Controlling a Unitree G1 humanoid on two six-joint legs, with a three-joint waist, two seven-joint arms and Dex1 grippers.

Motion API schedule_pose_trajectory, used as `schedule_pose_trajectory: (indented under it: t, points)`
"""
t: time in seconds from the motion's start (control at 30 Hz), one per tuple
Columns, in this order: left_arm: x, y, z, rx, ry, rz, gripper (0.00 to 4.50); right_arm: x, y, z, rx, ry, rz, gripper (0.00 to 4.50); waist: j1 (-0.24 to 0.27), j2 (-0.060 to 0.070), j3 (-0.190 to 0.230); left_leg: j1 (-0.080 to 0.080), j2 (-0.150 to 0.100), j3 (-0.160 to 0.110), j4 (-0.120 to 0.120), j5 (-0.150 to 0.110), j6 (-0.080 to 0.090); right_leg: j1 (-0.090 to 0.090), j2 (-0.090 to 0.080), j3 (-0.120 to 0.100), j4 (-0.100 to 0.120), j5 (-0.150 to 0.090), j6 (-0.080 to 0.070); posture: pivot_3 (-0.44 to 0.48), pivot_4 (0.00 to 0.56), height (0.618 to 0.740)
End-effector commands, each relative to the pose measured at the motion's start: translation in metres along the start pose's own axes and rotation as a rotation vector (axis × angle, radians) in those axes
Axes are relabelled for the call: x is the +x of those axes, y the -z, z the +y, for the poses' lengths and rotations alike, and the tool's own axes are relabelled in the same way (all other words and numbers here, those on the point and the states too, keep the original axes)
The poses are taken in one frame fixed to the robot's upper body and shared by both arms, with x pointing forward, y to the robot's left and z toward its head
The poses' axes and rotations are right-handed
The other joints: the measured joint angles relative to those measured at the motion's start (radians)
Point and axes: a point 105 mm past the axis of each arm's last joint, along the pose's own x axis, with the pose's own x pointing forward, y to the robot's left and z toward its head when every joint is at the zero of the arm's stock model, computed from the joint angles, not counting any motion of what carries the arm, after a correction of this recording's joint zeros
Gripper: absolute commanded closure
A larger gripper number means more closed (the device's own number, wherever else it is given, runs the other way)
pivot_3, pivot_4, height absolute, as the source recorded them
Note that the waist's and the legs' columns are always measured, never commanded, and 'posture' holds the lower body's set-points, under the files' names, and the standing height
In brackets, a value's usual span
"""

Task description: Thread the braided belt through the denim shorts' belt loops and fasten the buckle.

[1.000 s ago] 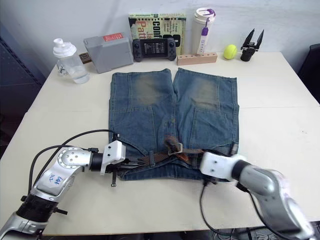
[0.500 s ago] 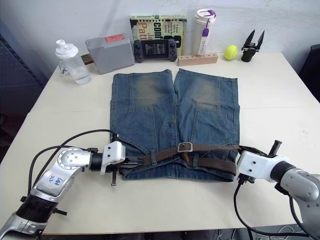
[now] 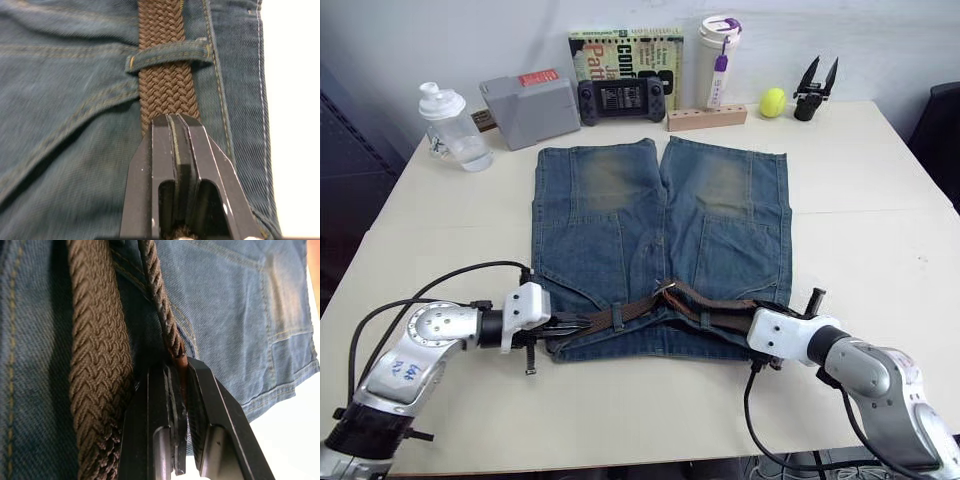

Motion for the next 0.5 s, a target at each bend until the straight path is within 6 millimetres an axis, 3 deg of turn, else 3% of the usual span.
schedule_pose_trajectory:
  t: [0.03,0.17,0.2,0.27,0.37,0.5]
  points:
    - [-0.015,-0.008,0.003,-0.026,-0.083,-0.048,4.50,-0.004,-0.001,-0.011,0.055,0.052,0.029,2.91,0.000,0.000,0.000,0.000,0.000,0.000,0.000,0.000,0.000,0.000,0.000,0.000,0.000,0.000,0.000,0.000,0.150,0.722]
    - [-0.024,-0.031,0.008,-0.060,-0.135,-0.162,3.23,-0.014,-0.010,-0.025,0.110,0.060,-0.033,1.35,0.005,0.000,0.000,-0.001,0.000,-0.001,0.001,0.000,0.000,0.000,-0.001,-0.001,0.000,0.000,0.000,0.000,0.150,0.722]
    - [-0.026,-0.034,0.009,-0.063,-0.144,-0.176,2.66,-0.017,-0.017,-0.027,0.122,0.053,-0.077,0.78,0.005,0.000,0.000,-0.001,0.000,-0.001,0.001,0.000,0.000,0.000,-0.001,-0.001,0.000,0.000,0.000,0.000,0.150,0.722]
    - [-0.030,-0.040,0.008,-0.076,-0.148,-0.207,2.00,-0.024,-0.037,-0.022,0.158,-0.009,-0.182,0.06,0.003,0.000,0.001,-0.001,0.000,-0.002,0.001,0.000,0.000,0.000,-0.001,0.000,0.000,0.000,0.000,0.000,0.150,0.722]
    - [-0.034,-0.048,0.005,-0.097,-0.134,-0.241,2.00,-0.034,-0.060,-0.007,0.240,-0.148,-0.287,0.06,0.003,0.000,0.001,0.000,0.000,-0.004,0.000,0.000,0.000,0.000,0.000,0.000,0.000,0.000,0.000,0.000,0.150,0.722]
    - [-0.032,-0.049,0.002,-0.089,-0.108,-0.222,2.00,-0.033,-0.067,0.013,0.278,-0.245,-0.287,0.06,0.005,0.000,0.001,-0.001,-0.001,-0.005,0.001,0.000,0.001,0.001,-0.001,0.000,0.000,0.000,0.000,0.000,0.150,0.722]
